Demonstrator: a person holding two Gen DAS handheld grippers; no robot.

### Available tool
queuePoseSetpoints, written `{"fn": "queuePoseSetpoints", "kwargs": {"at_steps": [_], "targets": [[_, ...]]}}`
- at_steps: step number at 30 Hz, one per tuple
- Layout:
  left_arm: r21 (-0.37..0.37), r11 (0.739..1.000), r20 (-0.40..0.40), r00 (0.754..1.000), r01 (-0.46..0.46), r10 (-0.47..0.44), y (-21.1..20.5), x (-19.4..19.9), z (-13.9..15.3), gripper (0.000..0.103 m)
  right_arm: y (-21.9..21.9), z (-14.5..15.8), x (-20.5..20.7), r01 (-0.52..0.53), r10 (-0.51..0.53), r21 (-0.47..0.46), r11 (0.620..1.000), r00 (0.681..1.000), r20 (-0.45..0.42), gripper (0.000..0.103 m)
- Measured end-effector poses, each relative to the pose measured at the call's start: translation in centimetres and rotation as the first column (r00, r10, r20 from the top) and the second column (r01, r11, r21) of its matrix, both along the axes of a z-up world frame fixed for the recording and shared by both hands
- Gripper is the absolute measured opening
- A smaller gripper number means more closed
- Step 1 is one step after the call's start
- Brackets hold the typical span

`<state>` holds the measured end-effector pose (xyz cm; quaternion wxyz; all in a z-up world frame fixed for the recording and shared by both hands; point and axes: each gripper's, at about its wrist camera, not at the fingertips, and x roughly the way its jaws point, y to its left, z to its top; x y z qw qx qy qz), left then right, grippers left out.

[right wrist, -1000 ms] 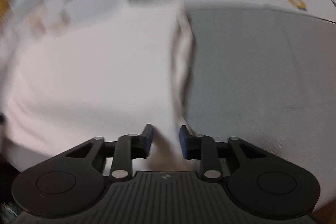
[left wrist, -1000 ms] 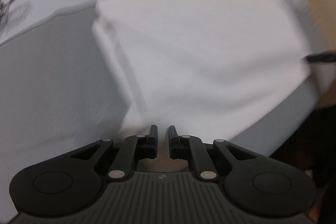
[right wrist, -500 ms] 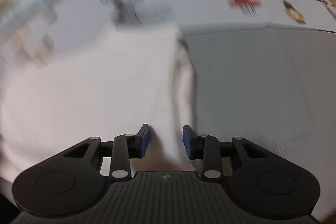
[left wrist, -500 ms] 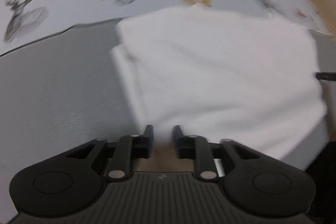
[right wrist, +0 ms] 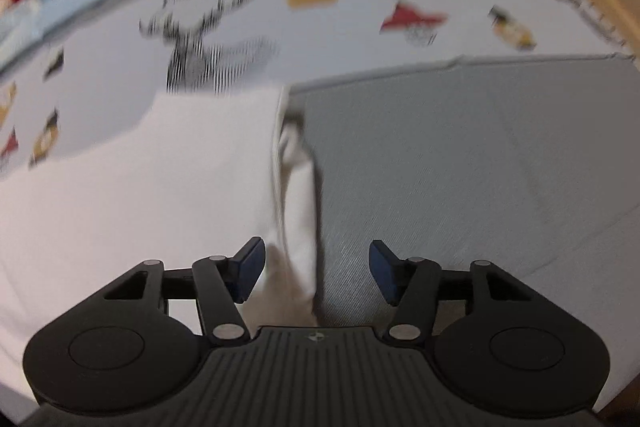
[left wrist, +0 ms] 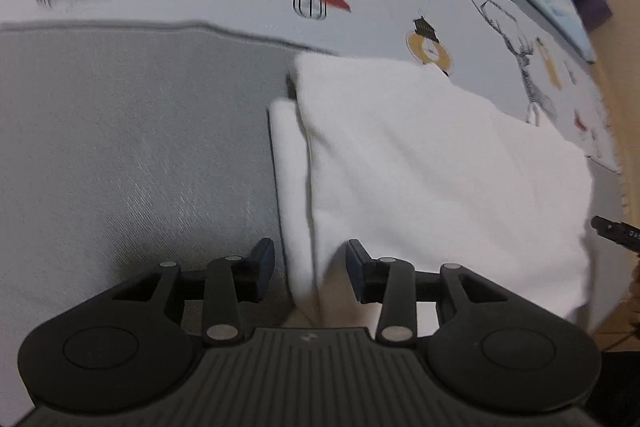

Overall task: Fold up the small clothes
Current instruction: 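Open both tools and release the folded shirt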

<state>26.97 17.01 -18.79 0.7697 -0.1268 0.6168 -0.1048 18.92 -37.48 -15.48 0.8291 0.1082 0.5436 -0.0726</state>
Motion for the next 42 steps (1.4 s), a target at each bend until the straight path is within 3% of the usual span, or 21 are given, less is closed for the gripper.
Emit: {"fn": "queuePoseSetpoints", "kwargs": {"at_steps": [5, 12, 21, 23, 28, 34, 39, 42], "targets": [[-0.049, 0.999, 0.023, 1.000, 0.007, -0.006, 1.0, -1.1, -1.3, 0.044, -2.5, 1.5, -0.5, 0.077, -0.078, 0.026, 0.997, 0.994, 0.071, 0.060], [-0.017, 0.999, 0.067, 0.997, 0.040, -0.038, -0.2, -1.8, -1.1, 0.044, -2.5, 1.5, -1.3, 0.024, -0.023, -0.014, 1.000, 1.000, 0.013, 0.060], [-0.006, 0.998, 0.083, 0.995, 0.059, -0.058, -0.9, -1.5, -1.2, 0.044, -2.8, 2.1, -1.4, 0.040, -0.040, -0.031, 0.999, 0.999, 0.019, 0.060], [-0.001, 0.998, 0.090, 0.994, 0.067, -0.066, -1.1, -1.5, -1.1, 0.041, -2.8, 2.2, -1.5, 0.042, -0.041, -0.037, 0.998, 0.999, 0.019, 0.060], [-0.005, 0.994, 0.110, 0.988, 0.109, -0.108, -1.7, -1.6, -0.9, 0.017, -2.8, 3.0, -1.7, 0.052, -0.051, -0.044, 0.998, 0.998, 0.031, 0.060], [-0.050, 0.995, 0.154, 0.985, 0.084, -0.076, 0.7, -2.3, 0.3, 0.013, -2.6, 3.4, -2.1, 0.079, -0.077, -0.040, 0.996, 0.996, 0.042, 0.060], [0.036, 0.999, 0.152, 0.988, -0.036, 0.030, 6.1, -3.6, 1.2, 0.013, -2.4, 3.5, -1.9, 0.077, -0.075, -0.035, 0.996, 0.996, 0.054, 0.060], [0.153, 0.986, 0.163, 0.986, -0.058, 0.033, 8.7, -4.9, 2.0, 0.013, -2.2, 3.7, -1.9, 0.074, -0.073, -0.029, 0.997, 0.996, 0.059, 0.060]]}}
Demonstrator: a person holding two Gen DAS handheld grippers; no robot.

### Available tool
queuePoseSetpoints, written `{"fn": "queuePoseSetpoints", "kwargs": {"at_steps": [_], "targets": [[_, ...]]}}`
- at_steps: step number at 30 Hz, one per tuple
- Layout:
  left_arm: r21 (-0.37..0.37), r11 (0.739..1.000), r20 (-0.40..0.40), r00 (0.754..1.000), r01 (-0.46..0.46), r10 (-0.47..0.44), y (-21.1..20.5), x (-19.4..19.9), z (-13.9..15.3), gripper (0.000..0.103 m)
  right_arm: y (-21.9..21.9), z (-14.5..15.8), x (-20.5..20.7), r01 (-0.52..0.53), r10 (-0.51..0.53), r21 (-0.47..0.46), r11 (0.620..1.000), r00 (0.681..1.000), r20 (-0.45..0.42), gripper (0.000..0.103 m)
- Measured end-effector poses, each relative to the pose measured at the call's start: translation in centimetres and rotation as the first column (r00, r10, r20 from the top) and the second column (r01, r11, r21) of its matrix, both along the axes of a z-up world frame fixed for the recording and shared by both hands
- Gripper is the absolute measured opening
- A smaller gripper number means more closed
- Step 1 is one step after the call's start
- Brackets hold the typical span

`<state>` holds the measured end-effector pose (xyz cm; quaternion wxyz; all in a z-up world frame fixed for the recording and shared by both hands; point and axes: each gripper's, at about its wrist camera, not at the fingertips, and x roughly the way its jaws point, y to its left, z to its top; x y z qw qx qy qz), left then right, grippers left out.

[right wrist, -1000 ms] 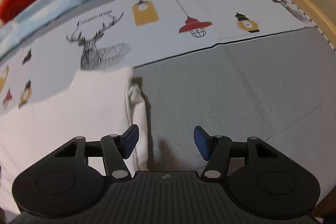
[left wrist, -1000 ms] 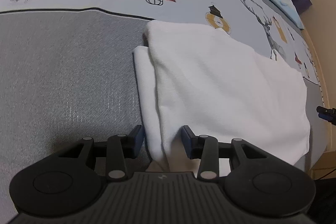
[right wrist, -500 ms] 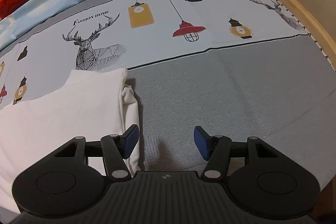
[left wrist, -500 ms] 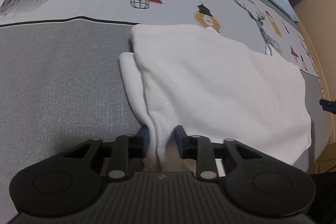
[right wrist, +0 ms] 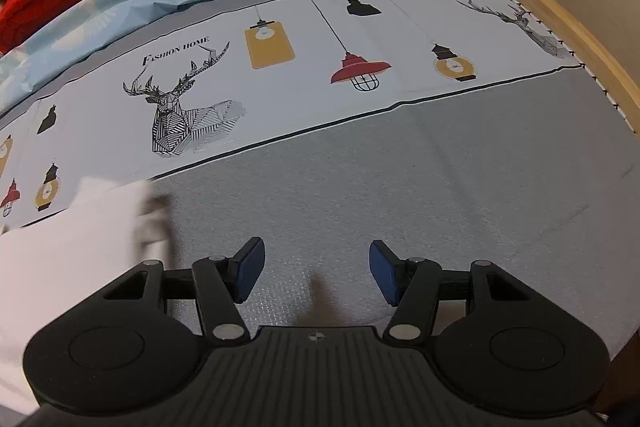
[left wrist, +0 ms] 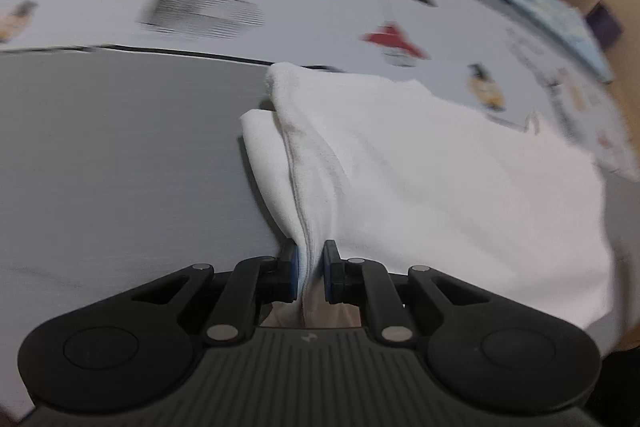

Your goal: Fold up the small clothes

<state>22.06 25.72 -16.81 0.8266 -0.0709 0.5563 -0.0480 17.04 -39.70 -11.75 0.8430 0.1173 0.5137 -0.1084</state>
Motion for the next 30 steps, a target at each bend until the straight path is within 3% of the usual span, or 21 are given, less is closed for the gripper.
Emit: {"fn": "queuePoseSetpoints", "kwargs": {"at_steps": [3, 6, 9, 11, 15, 22, 24, 25, 27, 30], "targets": [[0.111, 0.994, 0.007, 1.000, -0.013, 0.013, 1.4, -1.3, 1.1, 0.013, -0.1, 0.3, -0.1, -0.006, 0.006, 0.001, 1.000, 1.000, 0.014, 0.060], [0.124, 0.992, 0.027, 0.999, -0.023, 0.019, 1.7, -1.7, 3.1, 0.012, -0.4, 0.7, -0.3, 0.001, -0.001, 0.010, 1.000, 1.000, 0.028, 0.060], [0.078, 0.997, 0.072, 0.997, 0.022, -0.028, -0.1, -1.9, 5.9, 0.012, -0.9, 1.2, -0.6, 0.004, -0.006, 0.031, 1.000, 0.999, 0.052, 0.060], [0.030, 0.994, 0.100, 0.989, 0.105, -0.107, -2.8, -2.2, 8.0, 0.012, -1.2, 1.5, -1.0, 0.005, -0.008, 0.043, 0.999, 0.998, 0.065, 0.060], [0.000, 0.967, 0.136, 0.958, 0.256, -0.254, -10.1, -2.7, 10.8, 0.011, -1.8, 1.7, -1.6, 0.002, -0.007, 0.065, 0.998, 0.997, 0.075, 0.060], [-0.182, 0.945, 0.136, 0.959, 0.273, -0.250, -23.1, 0.8, 11.8, 0.011, -1.5, 1.5, -1.8, 0.000, -0.006, 0.083, 0.997, 0.998, 0.070, 0.060], [-0.250, 0.922, 0.130, 0.954, 0.297, -0.272, -26.5, 1.2, 11.4, 0.011, -1.0, 1.6, -1.6, -0.015, 0.007, 0.093, 0.996, 0.996, 0.083, 0.060], [-0.292, 0.894, 0.127, 0.940, 0.339, -0.315, -28.4, 1.2, 11.4, 0.018, -0.6, 1.7, -1.5, -0.026, 0.017, 0.095, 0.995, 0.996, 0.090, 0.060], [-0.289, 0.874, 0.169, 0.919, 0.391, -0.355, -30.1, 0.7, 11.9, 0.030, 0.2, 1.7, -1.2, -0.053, 0.042, 0.100, 0.994, 0.994, 0.102, 0.060], [-0.211, 0.894, 0.208, 0.912, 0.394, -0.353, -29.1, 0.6, 12.5, 0.031, 1.6, 1.7, -0.9, -0.098, 0.082, 0.137, 0.986, 0.990, 0.114, 0.060]]}}
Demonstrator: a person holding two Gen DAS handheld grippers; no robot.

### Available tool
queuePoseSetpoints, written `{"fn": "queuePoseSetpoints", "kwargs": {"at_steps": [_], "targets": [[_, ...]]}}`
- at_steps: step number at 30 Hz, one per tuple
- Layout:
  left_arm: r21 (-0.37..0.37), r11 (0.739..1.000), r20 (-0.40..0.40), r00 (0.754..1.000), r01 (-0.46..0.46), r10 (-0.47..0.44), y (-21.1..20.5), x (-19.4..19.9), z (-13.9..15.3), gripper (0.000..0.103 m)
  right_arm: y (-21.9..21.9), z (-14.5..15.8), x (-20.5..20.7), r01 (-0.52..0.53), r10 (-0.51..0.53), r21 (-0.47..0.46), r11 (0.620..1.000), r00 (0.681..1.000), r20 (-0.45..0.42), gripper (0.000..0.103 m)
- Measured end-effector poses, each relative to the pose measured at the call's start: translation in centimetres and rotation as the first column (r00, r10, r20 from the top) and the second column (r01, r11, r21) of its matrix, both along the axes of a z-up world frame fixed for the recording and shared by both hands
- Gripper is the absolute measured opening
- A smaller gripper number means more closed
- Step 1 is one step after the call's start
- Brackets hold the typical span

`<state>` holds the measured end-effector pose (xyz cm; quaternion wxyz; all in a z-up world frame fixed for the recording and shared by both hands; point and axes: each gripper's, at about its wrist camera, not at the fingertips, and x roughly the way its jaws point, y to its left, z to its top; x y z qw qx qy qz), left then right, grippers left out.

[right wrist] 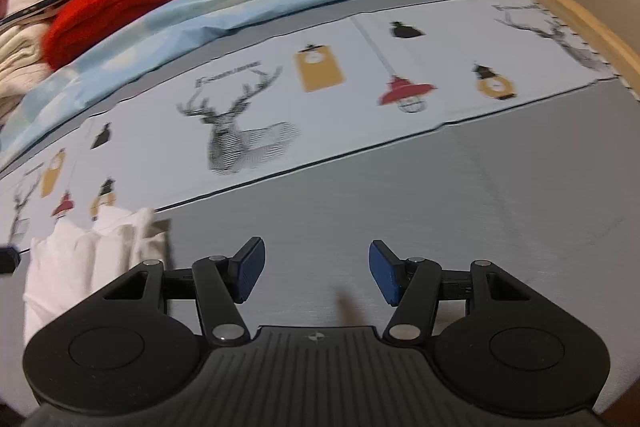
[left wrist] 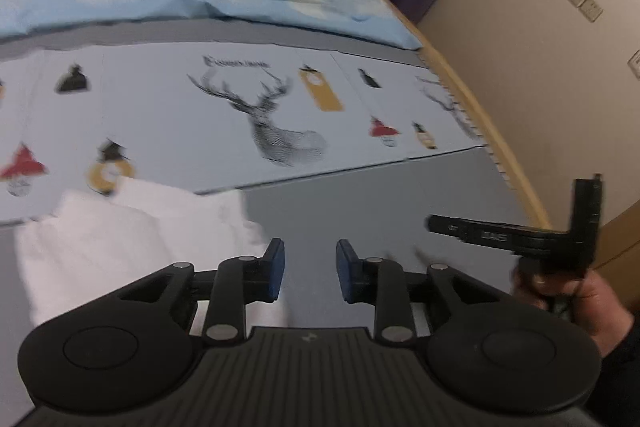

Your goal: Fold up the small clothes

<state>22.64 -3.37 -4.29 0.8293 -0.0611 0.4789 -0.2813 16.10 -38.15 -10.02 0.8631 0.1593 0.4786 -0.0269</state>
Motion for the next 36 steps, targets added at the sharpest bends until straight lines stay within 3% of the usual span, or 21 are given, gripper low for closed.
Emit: {"fn": "queuePoseSetpoints", "kwargs": {"at_steps": [5, 7, 10, 15, 22, 28, 30, 32, 36], "targets": [[0.144, 0.988, -0.054, 0.996, -0.057, 0.065, 4.5, 0.0, -2.4, 0.030, 3.6, -0.6, 1.4, -0.121, 0.123, 0.130, 0.984, 0.992, -0.005, 0.060], [0.177, 0.982, -0.086, 0.993, -0.068, 0.084, 6.8, -0.6, -4.4, 0.030, 5.5, -0.9, 2.1, -0.166, 0.170, 0.202, 0.965, 0.985, -0.005, 0.056], [0.242, 0.967, -0.128, 0.985, -0.085, 0.118, 10.4, -0.7, -7.1, 0.030, 8.4, -1.7, 3.2, -0.208, 0.224, 0.295, 0.933, 0.974, -0.021, 0.042], [0.226, 0.973, -0.132, 0.988, -0.054, 0.086, 14.2, -2.0, -7.4, 0.030, 13.1, -4.3, 4.9, -0.229, 0.289, 0.375, 0.898, 0.951, -0.110, 0.040], [0.193, 0.978, -0.119, 0.987, -0.081, 0.105, 17.3, -2.2, -6.8, 0.030, 16.2, -7.3, 6.6, -0.215, 0.287, 0.312, 0.925, 0.936, -0.203, 0.043], [0.179, 0.980, -0.108, 0.988, -0.088, 0.109, 18.4, -2.3, -6.2, 0.030, 17.3, -8.1, 7.5, -0.214, 0.287, 0.316, 0.924, 0.935, -0.207, 0.045], [0.178, 0.979, -0.107, 0.988, -0.095, 0.115, 18.6, -2.1, -6.2, 0.030, 17.5, -8.2, 7.5, -0.229, 0.301, 0.312, 0.922, 0.932, -0.204, 0.026], [0.174, 0.980, -0.100, 0.988, -0.100, 0.119, 18.7, -2.1, -6.0, 0.030, 17.7, -7.9, 7.5, -0.244, 0.311, 0.307, 0.920, 0.931, -0.191, 0.014], [0.158, 0.982, -0.094, 0.989, -0.102, 0.118, 18.5, -1.9, -5.7, 0.030, 16.9, -4.3, 7.2, -0.262, 0.307, 0.335, 0.905, 0.948, -0.088, 0.010]]}}
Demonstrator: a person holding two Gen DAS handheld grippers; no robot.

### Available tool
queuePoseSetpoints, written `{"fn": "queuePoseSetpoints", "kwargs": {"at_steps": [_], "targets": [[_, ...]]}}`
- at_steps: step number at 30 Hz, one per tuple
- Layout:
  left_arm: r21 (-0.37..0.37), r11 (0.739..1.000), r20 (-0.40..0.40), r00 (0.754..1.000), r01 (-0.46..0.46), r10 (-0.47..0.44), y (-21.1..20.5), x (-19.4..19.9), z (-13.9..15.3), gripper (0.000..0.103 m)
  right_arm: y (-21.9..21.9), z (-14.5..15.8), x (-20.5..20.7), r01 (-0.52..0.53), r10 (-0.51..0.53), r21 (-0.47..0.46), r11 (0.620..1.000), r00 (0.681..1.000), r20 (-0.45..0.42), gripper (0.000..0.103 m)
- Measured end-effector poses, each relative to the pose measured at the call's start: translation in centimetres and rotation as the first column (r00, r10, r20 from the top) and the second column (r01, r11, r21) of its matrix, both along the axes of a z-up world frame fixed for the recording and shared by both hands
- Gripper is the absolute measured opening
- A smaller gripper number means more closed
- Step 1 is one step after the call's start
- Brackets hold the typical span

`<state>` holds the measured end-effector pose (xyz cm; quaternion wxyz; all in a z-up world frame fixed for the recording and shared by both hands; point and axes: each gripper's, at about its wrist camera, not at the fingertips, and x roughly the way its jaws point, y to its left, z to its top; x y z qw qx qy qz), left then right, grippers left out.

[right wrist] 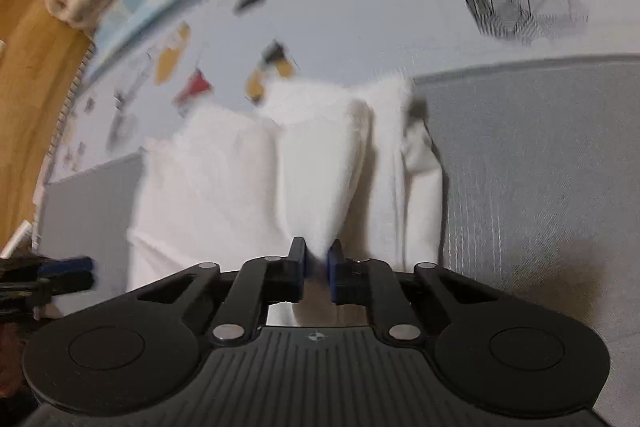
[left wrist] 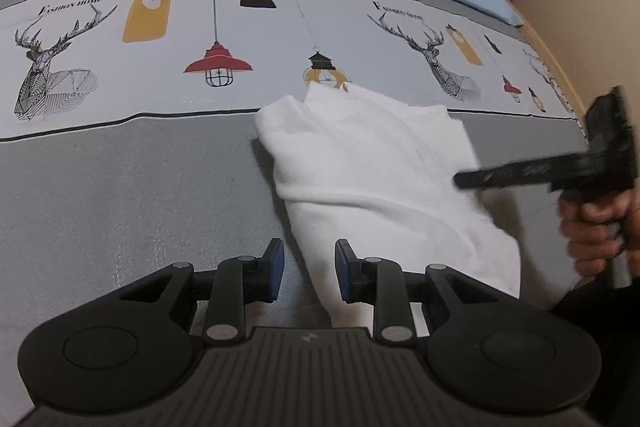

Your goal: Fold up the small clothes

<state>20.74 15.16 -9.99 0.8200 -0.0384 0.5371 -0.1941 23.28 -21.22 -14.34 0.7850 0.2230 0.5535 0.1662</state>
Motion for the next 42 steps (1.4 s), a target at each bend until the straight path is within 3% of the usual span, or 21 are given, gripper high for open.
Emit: {"fn": "queuePoseSetpoints", "kwargs": {"at_steps": [3, 5, 9, 11, 13, 14, 16, 21, 26, 28, 29, 30, 33, 37, 39, 40, 42], "targets": [[-0.026, 0.999, 0.019, 0.999, 0.031, -0.031, -0.8, -0.2, 0.5, 0.030, -1.6, 5.1, -1.1, 0.003, -0.011, 0.040, 0.999, 0.980, 0.196, 0.010], [-0.031, 0.998, 0.025, 0.998, 0.060, -0.060, -1.6, -0.3, 0.5, 0.030, -2.7, 5.5, -1.0, 0.060, -0.052, -0.028, 0.998, 0.973, 0.224, 0.010], [-0.019, 0.995, 0.020, 0.995, 0.101, -0.101, -3.4, -0.3, 0.2, 0.030, -3.7, 2.2, -0.2, 0.125, -0.107, -0.234, 0.964, 0.990, 0.090, 0.024], [-0.014, 0.993, 0.015, 0.993, 0.114, -0.114, -4.2, -0.2, 0.0, 0.030, -4.6, 2.2, -0.6, 0.150, -0.135, -0.212, 0.966, 0.987, 0.085, 0.024], [-0.012, 0.991, 0.014, 0.991, 0.133, -0.133, -5.1, -0.2, -0.2, 0.030, -4.9, 2.5, -1.4, 0.111, -0.103, -0.128, 0.985, 0.992, 0.074, 0.033], [-0.010, 0.989, 0.013, 0.989, 0.145, -0.145, -5.6, -0.1, -0.3, 0.030, -4.8, 2.4, -1.7, 0.062, -0.055, -0.117, 0.991, 0.997, 0.057, 0.050], [0.005, 0.986, 0.010, 0.986, 0.164, -0.164, -6.3, -0.2, -0.5, 0.030, -4.1, 1.7, -2.4, -0.032, 0.036, -0.156, 0.987, 0.999, 0.022, 0.064], [0.026, 0.984, -0.022, 0.984, 0.178, -0.178, -6.7, -0.2, -1.5, 0.031, -4.2, -0.5, -4.2, -0.123, 0.103, -0.218, 0.968, 0.990, -0.101, 0.064], [0.073, 0.969, -0.058, 0.971, 0.237, -0.233, -7.1, -1.2, -2.8, 0.034, -4.3, -1.3, -5.5, -0.206, 0.184, -0.133, 0.969, 0.970, -0.160, 0.058], [0.093, 0.966, -0.065, 0.969, 0.242, -0.237, -7.1, -1.4, -3.2, 0.034, -4.1, -1.4, -6.0, -0.230, 0.209, -0.117, 0.966, 0.964, -0.166, 0.043], [0.094, 0.966, -0.066, 0.970, 0.241, -0.235, -7.1, -1.4, -3.3, 0.034, -4.1, -1.1, -6.5, -0.233, 0.213, -0.121, 0.965, 0.964, -0.161, 0.019], [0.088, 0.967, -0.062, 0.970, 0.239, -0.234, -7.1, -1.4, -3.2, 0.034, -4.2, -0.9, -6.7, -0.233, 0.213, -0.118, 0.965, 0.965, -0.155, 0.004], [0.063, 0.966, -0.048, 0.968, 0.250, -0.247, -7.5, -1.6, -2.8, 0.034, -5.1, 1.3, -7.2, -0.213, 0.207, -0.065, 0.975, 0.975, -0.086, 0.003], [0.038, 0.947, -0.022, 0.947, 0.320, -0.319, -8.4, -2.5, -2.0, 0.034, -7.6, 6.7, -8.6, -0.169, 0.161, 0.161, 0.972, 0.985, 0.062, 0.003], [0.016, 0.937, -0.010, 0.937, 0.349, -0.349, -8.6, -2.9, -1.8, 0.034, -8.5, 7.0, -9.1, -0.173, 0.166, 0.243, 0.954, 0.985, 0.052, 0.003], [0.010, 0.932, -0.010, 0.932, 0.361, -0.361, -8.7, -3.0, -1.9, 0.034, -8.5, 6.4, -9.2, -0.184, 0.185, 0.228, 0.956, 0.983, 0.017, 0.003], [0.021, 0.924, -0.012, 0.924, 0.381, -0.381, -9.0, -3.2, -2.1, 0.034, -7.8, 4.2, -9.5, -0.243, 0.246, 0.044, 0.969, 0.966, -0.079, 0.005]]}}
